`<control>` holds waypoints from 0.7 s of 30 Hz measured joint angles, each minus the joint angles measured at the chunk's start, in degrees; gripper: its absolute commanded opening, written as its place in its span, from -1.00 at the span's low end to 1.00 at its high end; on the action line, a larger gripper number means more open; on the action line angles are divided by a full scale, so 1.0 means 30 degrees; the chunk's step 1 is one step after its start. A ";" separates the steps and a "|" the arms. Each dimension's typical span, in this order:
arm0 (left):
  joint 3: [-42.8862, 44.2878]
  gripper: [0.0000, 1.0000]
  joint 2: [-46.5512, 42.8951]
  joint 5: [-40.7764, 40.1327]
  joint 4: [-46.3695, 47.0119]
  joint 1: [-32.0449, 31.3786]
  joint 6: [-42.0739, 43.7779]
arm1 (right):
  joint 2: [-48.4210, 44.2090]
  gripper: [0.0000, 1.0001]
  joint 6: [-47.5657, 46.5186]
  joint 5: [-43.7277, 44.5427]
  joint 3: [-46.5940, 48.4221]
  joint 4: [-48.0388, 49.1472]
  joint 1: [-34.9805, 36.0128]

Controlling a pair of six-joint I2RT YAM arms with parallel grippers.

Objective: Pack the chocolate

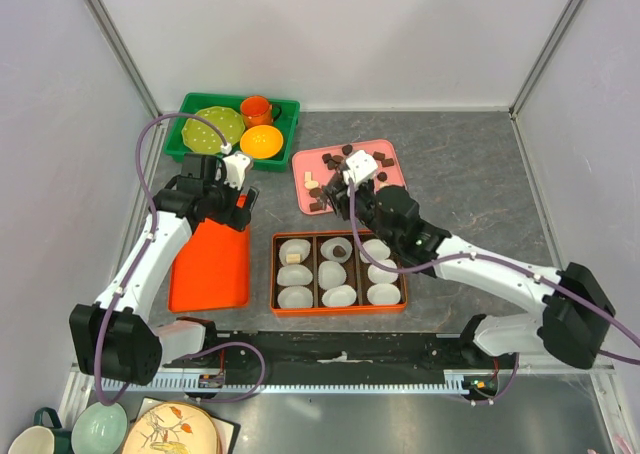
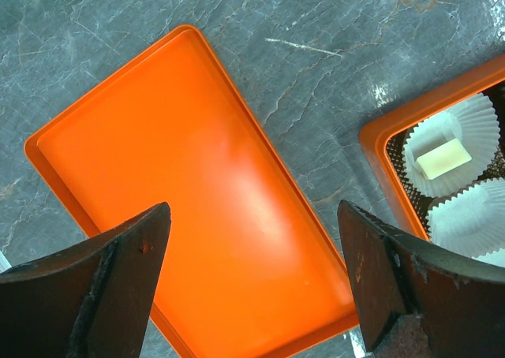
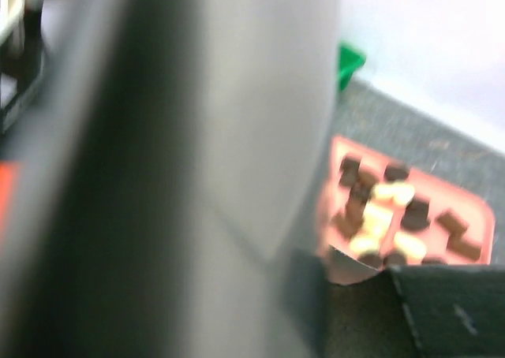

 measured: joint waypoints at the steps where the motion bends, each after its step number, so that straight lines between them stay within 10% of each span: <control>1: -0.0036 0.87 -0.0044 0.0000 0.0000 0.0000 0.0000 | 0.0517 -0.19 -0.0131 0.0153 0.0554 0.0299 -0.0080; 21: -0.0364 0.87 -0.0328 0.0007 0.0022 0.0131 0.0007 | 0.9595 0.02 0.0736 -0.1851 0.5595 0.2543 -0.3410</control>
